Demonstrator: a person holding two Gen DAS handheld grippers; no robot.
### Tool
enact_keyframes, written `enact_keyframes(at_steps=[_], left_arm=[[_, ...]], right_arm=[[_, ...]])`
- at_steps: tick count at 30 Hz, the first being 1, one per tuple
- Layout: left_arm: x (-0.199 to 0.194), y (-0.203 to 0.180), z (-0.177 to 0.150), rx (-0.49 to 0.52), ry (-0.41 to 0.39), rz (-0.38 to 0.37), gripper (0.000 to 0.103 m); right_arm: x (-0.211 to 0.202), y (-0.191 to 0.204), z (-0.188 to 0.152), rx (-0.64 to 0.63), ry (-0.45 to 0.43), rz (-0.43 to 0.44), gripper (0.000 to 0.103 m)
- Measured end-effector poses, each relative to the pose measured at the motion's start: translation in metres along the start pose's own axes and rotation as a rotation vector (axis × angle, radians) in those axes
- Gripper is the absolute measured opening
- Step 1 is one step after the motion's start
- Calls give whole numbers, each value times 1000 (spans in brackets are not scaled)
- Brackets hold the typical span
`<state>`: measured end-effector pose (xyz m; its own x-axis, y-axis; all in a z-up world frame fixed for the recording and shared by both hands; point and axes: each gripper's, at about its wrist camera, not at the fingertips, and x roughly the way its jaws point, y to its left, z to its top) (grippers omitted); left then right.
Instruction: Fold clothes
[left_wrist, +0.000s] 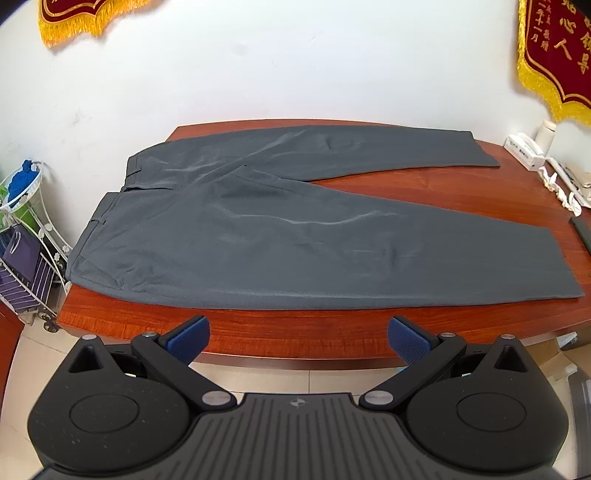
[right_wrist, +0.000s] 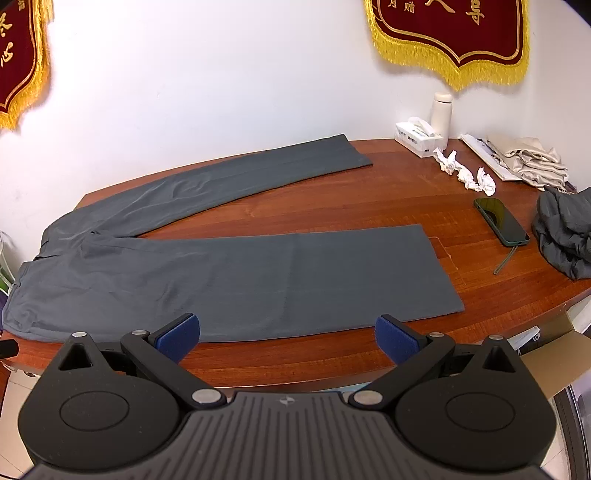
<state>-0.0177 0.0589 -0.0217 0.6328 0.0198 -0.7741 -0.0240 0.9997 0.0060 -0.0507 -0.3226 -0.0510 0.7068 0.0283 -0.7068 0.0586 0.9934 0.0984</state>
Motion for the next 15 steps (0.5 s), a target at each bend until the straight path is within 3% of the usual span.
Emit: enact_keyframes(at_steps=[15], left_arm=[[3, 10, -7, -27, 9, 27, 103]], right_arm=[[5, -3, -4, 3, 22, -9, 103]])
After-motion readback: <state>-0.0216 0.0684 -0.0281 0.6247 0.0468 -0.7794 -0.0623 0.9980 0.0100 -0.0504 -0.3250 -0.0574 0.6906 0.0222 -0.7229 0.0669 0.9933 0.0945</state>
